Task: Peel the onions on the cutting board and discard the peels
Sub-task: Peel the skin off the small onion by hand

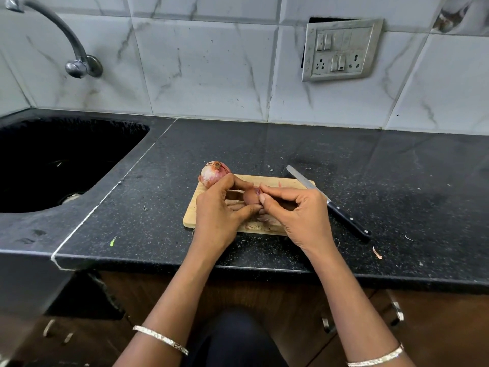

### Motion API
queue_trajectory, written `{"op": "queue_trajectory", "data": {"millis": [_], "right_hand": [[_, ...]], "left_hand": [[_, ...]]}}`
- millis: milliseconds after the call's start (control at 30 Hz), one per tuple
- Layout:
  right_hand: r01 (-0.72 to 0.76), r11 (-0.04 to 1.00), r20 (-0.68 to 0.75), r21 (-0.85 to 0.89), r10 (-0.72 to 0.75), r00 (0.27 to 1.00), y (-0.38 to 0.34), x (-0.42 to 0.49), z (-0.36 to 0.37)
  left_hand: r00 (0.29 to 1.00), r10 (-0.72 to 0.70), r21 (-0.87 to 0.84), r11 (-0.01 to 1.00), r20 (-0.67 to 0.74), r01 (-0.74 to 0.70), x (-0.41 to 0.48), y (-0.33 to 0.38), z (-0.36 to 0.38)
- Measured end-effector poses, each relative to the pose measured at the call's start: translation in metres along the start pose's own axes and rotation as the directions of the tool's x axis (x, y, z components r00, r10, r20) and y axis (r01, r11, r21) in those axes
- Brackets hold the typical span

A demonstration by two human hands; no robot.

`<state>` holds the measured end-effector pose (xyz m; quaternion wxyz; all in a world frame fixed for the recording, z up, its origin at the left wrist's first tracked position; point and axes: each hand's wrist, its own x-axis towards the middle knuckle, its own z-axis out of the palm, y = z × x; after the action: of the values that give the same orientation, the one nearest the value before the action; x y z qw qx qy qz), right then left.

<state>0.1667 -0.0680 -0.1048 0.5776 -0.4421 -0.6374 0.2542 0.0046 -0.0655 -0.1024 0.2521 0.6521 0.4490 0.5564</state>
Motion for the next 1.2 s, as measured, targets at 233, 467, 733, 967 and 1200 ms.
{"op": "queue_trajectory", "data": {"millis": [233, 467, 733, 967, 1200], "right_hand": [[-0.030, 0.999, 0.013, 0.024, 0.029, 0.999, -0.0009, -0.0003, -0.0017], [-0.032, 0.997, -0.054, -0.065, 0.029, 0.998, -0.0003, -0.0001, -0.0026], [-0.063, 0.998, -0.007, 0.024, 0.063, 0.998, 0.0008, 0.0012, -0.0034], [-0.072, 0.997, 0.038, 0.026, 0.071, 0.997, 0.0020, 0.0014, -0.0040], [-0.087, 0.995, -0.015, -0.041, 0.087, 0.996, 0.0002, 0.0010, -0.0023]], "left_hand": [[0.999, 0.015, 0.014, 1.000, 0.038, -0.015, 0.0021, -0.0056, 0.0000], [0.998, 0.016, -0.011, 1.000, 0.066, -0.015, 0.0036, -0.0099, 0.0021], [0.998, -0.001, -0.021, 1.000, 0.067, 0.003, 0.0034, -0.0100, 0.0014], [0.999, -0.005, 0.002, 1.000, 0.050, 0.005, 0.0026, -0.0088, 0.0015], [0.999, -0.002, -0.010, 1.000, 0.053, 0.003, 0.0014, -0.0074, 0.0006]]}}
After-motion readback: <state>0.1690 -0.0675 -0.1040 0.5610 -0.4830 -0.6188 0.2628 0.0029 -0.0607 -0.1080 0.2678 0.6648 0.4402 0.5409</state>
